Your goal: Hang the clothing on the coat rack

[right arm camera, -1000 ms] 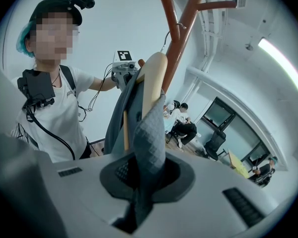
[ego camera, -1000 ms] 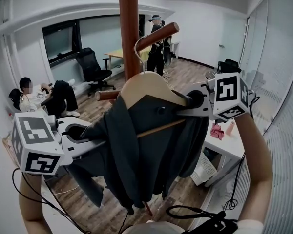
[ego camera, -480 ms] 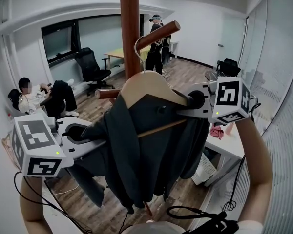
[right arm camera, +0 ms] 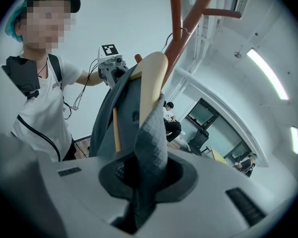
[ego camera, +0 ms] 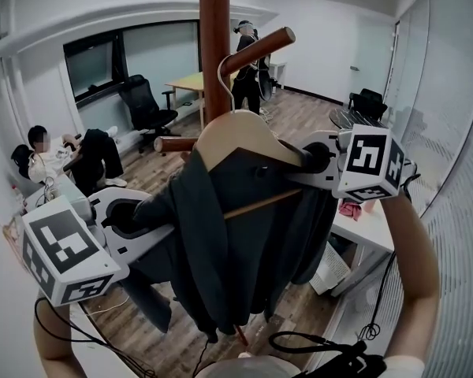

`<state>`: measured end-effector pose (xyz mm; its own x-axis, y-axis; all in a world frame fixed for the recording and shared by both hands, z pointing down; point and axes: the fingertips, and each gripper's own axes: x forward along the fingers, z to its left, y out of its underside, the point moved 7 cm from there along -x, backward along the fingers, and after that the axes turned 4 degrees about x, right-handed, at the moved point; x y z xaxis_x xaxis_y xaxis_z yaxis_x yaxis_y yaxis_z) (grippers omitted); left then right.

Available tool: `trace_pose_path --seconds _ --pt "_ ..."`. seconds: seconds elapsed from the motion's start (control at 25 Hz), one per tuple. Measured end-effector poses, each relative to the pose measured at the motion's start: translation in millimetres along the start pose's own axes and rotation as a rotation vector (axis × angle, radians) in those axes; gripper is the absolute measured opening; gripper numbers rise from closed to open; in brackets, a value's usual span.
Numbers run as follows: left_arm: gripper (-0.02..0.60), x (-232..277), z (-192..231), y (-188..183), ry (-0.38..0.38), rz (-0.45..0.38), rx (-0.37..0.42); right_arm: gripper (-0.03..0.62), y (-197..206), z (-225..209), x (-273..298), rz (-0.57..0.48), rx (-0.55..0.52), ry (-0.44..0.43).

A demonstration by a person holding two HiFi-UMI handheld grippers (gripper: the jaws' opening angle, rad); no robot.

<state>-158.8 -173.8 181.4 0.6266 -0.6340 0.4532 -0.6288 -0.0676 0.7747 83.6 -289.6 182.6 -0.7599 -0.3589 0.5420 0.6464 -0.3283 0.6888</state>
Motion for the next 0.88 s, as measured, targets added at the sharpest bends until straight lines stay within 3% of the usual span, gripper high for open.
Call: trace_pose_path --seconds 0.56,0.88 --pt "0.122 -2 -12 -5 -0.093 0.014 0.129 0.132 -5 3 -6 0.013 -0.029 0.109" --pt "0.19 -8 -12 -6 -0.15 -0.064 0.166 0.146 -8 7 -13 0.015 -0.031 0.151"
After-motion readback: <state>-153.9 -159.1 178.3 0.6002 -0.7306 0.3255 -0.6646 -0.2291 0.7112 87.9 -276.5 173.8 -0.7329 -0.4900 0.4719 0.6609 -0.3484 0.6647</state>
